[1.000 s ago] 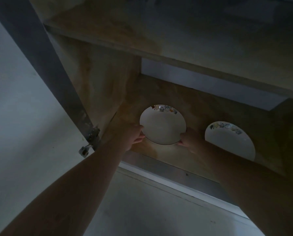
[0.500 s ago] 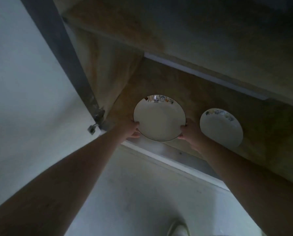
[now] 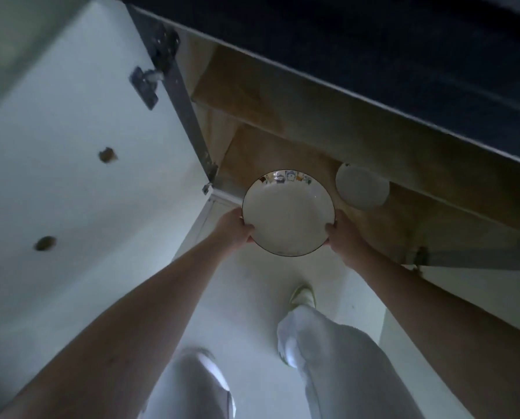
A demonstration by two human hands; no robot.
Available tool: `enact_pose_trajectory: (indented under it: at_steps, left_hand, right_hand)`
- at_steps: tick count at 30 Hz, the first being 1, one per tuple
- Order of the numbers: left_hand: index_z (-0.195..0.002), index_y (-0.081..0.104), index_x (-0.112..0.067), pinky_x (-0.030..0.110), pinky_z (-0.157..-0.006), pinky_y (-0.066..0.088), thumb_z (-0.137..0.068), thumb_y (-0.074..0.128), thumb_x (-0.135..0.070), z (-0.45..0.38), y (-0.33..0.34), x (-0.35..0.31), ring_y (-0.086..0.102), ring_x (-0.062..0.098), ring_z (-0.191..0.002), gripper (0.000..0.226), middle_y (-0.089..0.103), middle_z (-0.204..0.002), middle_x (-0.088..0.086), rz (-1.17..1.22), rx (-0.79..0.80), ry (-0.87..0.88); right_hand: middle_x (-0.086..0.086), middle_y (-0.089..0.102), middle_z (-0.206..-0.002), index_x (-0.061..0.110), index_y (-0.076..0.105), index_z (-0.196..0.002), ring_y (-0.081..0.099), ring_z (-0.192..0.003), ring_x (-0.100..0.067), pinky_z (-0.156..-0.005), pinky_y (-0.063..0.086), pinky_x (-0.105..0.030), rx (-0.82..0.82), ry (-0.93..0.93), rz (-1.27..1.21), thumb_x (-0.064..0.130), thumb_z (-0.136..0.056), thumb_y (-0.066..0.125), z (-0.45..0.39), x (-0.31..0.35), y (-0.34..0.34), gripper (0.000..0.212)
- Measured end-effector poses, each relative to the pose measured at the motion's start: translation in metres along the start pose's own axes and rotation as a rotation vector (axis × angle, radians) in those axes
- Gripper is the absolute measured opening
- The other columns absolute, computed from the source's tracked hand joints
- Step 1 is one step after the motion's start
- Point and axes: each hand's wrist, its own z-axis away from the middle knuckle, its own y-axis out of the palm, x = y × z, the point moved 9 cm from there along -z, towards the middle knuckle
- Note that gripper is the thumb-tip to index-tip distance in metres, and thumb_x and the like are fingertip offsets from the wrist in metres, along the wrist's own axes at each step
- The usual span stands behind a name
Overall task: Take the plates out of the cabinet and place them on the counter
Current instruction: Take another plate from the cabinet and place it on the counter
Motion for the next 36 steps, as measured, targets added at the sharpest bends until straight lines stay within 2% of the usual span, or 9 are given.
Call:
enact_pose_trajectory:
  at_steps: [3,9,12,16,18,22,25,31,36]
  left_hand:
    - [-0.125,0.057,-0.005,0.044,-0.078,0.061,-0.081,0.053,0.007,0.059,-0.017,-0.008,0.065,0.033,-0.097,0.045,0.063,-0.117,0.018,-0.096,-0.025,-0.004]
    - [-0.111,0.062,-0.011,0.045,-0.075,0.061,-0.083,0.05,-0.001,0.18,-0.056,-0.022,0.066,0.027,-0.086,0.032,0.066,-0.101,0.014,-0.168,-0.075,0.08]
    - [-0.094,0.062,-0.018,0.044,-0.075,0.061,-0.081,0.053,-0.006,0.234,-0.084,-0.035,0.069,0.019,-0.075,0.02,0.07,-0.089,0.007,-0.24,-0.064,0.124]
    - [-0.089,0.064,-0.021,0.045,-0.077,0.06,-0.079,0.052,-0.013,0.303,-0.112,-0.064,0.073,0.009,-0.068,0.018,0.073,-0.084,-0.002,-0.334,-0.013,0.21]
    - [-0.089,0.064,-0.02,0.043,-0.077,0.06,-0.081,0.053,-0.013,0.339,-0.127,-0.085,0.073,0.007,-0.067,0.015,0.073,-0.085,-0.002,-0.38,-0.025,0.259]
    - [-0.086,0.063,-0.023,0.029,-0.069,0.056,-0.084,0.053,-0.013,0.408,-0.147,-0.125,0.071,0.003,-0.066,0.014,0.073,-0.085,-0.003,-0.475,-0.044,0.368]
    - [-0.088,0.063,-0.023,0.036,-0.072,0.054,-0.086,0.05,-0.012,0.453,-0.158,-0.147,0.072,0.004,-0.067,0.016,0.073,-0.084,-0.002,-0.492,-0.044,0.409]
    - [-0.097,0.067,-0.028,0.041,-0.082,0.058,-0.079,0.051,-0.019,0.519,-0.151,-0.174,0.074,0.01,-0.073,0.026,0.074,-0.085,-0.005,-0.433,0.007,0.475]
    - [-0.091,0.066,-0.022,0.033,-0.072,0.048,-0.084,0.05,-0.014,0.557,-0.113,-0.197,0.074,0.009,-0.07,0.02,0.072,-0.085,0.001,-0.45,0.018,0.511]
  right_hand:
    - [-0.008,0.053,-0.123,0.014,0.041,-0.134,0.058,-0.107,-0.034,-0.084,0.055,-0.053,0.011,0.007,0.056,0.007,-0.094,0.041,0.063,0.018,-0.009,0.041]
    - [-0.009,0.062,-0.111,0.019,0.046,-0.132,0.062,-0.087,-0.026,-0.078,0.054,-0.041,-0.018,0.063,0.033,0.009,-0.094,0.041,0.199,0.061,-0.015,0.039]
    - [-0.008,0.063,-0.11,0.014,0.048,-0.128,0.062,-0.091,-0.027,-0.081,0.053,-0.039,-0.036,0.055,0.002,0.009,-0.094,0.042,0.263,0.083,-0.019,0.036]
    - [-0.006,0.062,-0.093,0.013,0.049,-0.116,0.063,-0.068,-0.016,-0.051,0.044,-0.013,-0.06,0.026,-0.019,0.008,-0.095,0.042,0.334,0.114,-0.029,0.022]
    - [-0.005,0.061,-0.088,0.017,0.05,-0.118,0.059,-0.059,-0.009,-0.043,0.039,-0.008,-0.081,-0.003,-0.049,0.008,-0.096,0.042,0.365,0.13,-0.033,0.025]
    - [0.008,0.065,-0.081,0.022,0.053,-0.124,0.062,-0.053,-0.002,-0.067,0.051,-0.027,-0.101,-0.073,-0.071,0.014,-0.093,0.044,0.421,0.157,-0.045,0.033]
    - [0.003,0.068,-0.081,0.026,0.055,-0.118,0.067,-0.063,-0.009,-0.081,0.055,-0.043,-0.123,-0.124,-0.105,0.014,-0.091,0.045,0.461,0.177,-0.057,0.031]
    - [-0.008,0.071,-0.091,0.026,0.058,-0.114,0.071,-0.077,-0.021,-0.081,0.055,-0.054,-0.16,-0.206,-0.243,0.009,-0.089,0.047,0.519,0.19,-0.092,0.032]
    - [-0.003,0.071,-0.093,0.031,0.062,-0.111,0.071,-0.077,-0.02,-0.083,0.057,-0.048,-0.202,-0.242,-0.318,0.014,-0.091,0.046,0.56,0.176,-0.138,0.031]
